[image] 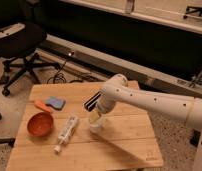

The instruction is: Wipe the white sponge on the table

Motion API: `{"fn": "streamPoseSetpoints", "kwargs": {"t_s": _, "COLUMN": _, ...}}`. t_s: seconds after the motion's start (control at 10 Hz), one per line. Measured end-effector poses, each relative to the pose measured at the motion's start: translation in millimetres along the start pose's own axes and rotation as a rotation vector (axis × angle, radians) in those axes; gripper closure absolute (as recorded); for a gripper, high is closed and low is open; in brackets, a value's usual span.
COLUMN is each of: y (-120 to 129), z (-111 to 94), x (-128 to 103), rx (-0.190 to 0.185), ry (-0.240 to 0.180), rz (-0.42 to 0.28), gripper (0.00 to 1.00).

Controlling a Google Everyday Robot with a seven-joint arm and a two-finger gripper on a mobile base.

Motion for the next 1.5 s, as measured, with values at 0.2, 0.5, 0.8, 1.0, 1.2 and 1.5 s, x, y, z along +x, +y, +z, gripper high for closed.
{"fn": "streamPoseSetpoints", "kwargs": {"t_s": 0.2, "y": 0, "z": 0, "x": 0, "rx": 0.0, "ry": 0.0, "rz": 0.0, "gripper": 0.2}}
{"fn": "streamPoseSetpoints", "kwargs": {"t_s": 0.5, "y": 0, "z": 0, "x": 0, "rx": 0.0, "ry": 0.0, "rz": 0.0, "gripper": 0.2}}
{"fn": "streamPoseSetpoints", "kwargs": {"t_s": 0.8, "y": 0, "z": 0, "x": 0, "rx": 0.0, "ry": 0.0, "rz": 0.0, "gripper": 0.2}}
{"fn": "streamPoseSetpoints", "kwargs": {"t_s": 1.0, "y": 0, "z": 0, "x": 0, "rx": 0.0, "ry": 0.0, "rz": 0.0, "gripper": 0.2}}
{"fn": "streamPoseSetpoints", "kwargs": {"t_s": 1.2, "y": 3, "z": -2, "x": 2, "rx": -0.007, "ry": 0.004, "rz": 0.0, "gripper": 0.2}}
{"fn": "streamPoseSetpoints", "kwargs": {"t_s": 1.5, "y": 48, "z": -67, "x": 35, "rx": -0.169, "ry": 0.099, "rz": -0.014, "gripper": 0.2}}
